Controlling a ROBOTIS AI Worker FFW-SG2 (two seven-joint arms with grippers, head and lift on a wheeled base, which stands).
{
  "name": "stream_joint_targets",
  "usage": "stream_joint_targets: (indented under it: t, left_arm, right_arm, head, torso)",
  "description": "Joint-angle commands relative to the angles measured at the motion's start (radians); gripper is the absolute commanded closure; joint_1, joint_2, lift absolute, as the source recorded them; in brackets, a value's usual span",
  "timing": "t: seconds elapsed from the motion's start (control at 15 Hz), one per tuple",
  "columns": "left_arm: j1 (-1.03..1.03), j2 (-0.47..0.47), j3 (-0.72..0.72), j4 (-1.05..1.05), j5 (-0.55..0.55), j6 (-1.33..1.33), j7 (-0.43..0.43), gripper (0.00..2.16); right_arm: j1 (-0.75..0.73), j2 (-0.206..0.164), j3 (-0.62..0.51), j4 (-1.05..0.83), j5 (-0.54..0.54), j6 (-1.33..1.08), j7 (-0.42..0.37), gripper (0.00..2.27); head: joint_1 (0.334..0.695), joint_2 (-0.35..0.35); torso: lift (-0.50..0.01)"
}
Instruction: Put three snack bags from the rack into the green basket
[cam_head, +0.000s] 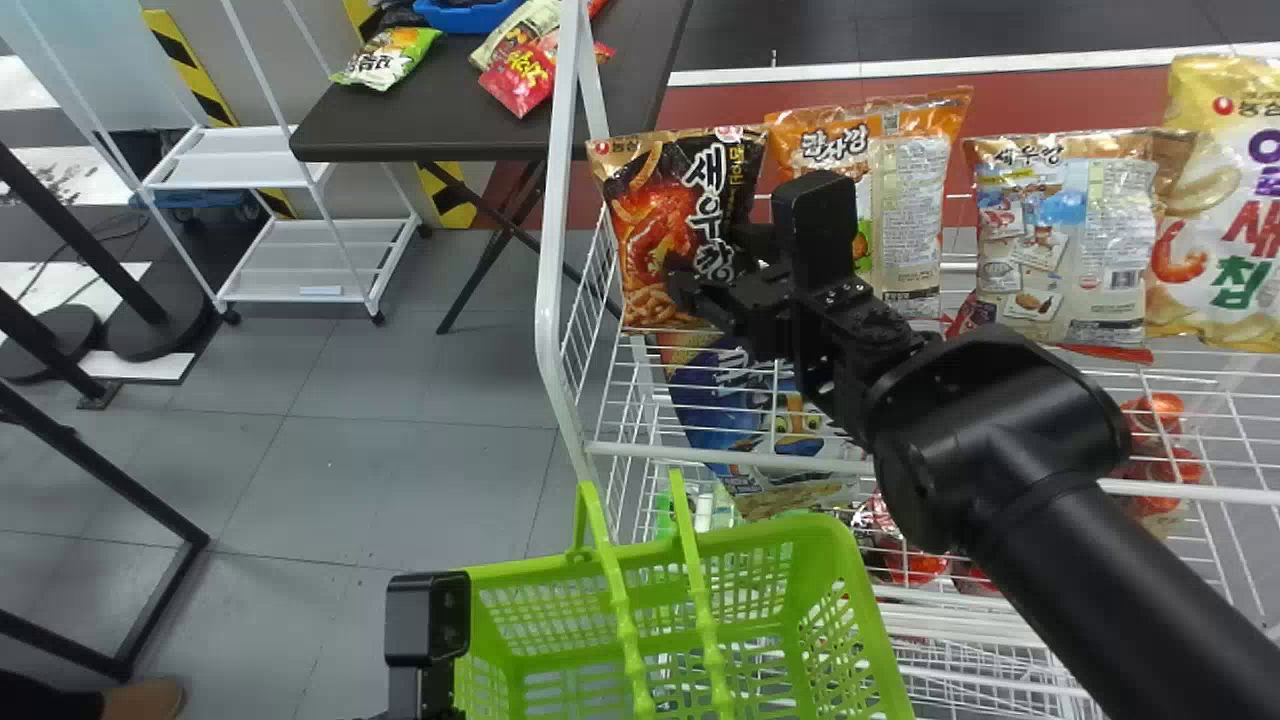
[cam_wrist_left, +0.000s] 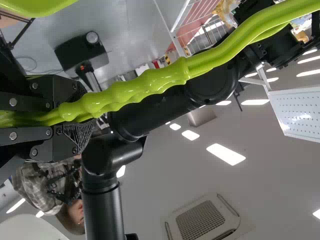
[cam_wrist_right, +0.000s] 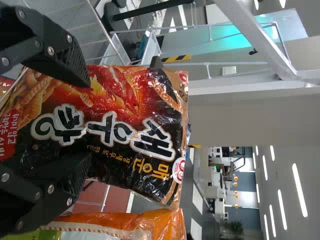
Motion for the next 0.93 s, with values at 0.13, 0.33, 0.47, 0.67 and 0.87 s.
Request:
stream_joint_targets:
  t: [0.13,0.33,0.47,0.67,0.87]
  left_arm:
    - [0.011,-0.003,0.004,-0.016,0.000,0.000,0.000,2.15]
    - [0.013,-0.003,0.009,-0.018,0.000,0.000,0.000,2.15]
    - [0.013,-0.003,0.009,-0.018,0.000,0.000,0.002,2.15]
    - [0.013,-0.003,0.009,-0.018,0.000,0.000,0.005,2.15]
    - [0.008,-0.003,0.010,-0.012,-0.005,-0.003,0.006,2.15]
  right_arm:
    - [0.017,0.001,-0.007,-0.012,0.000,0.067,0.022,2.19]
    - [0.069,0.001,-0.024,-0.120,0.008,0.086,0.022,2.25]
    - [0.115,-0.006,-0.057,-0.200,0.017,0.125,0.022,2.24]
    - [0.190,-0.055,-0.084,-0.331,0.023,0.184,-0.006,2.25]
    - [0.282,-0.129,-0.119,-0.483,0.009,0.178,-0.003,2.25]
  head:
    - [0.695,0.189]
    - [0.695,0.193]
    - [0.695,0.205]
    - [0.695,0.190]
    - [0.695,0.155]
  torso:
    - [0.000]
    - [0.000]
    - [0.000]
    - [0.000]
    - [0.000]
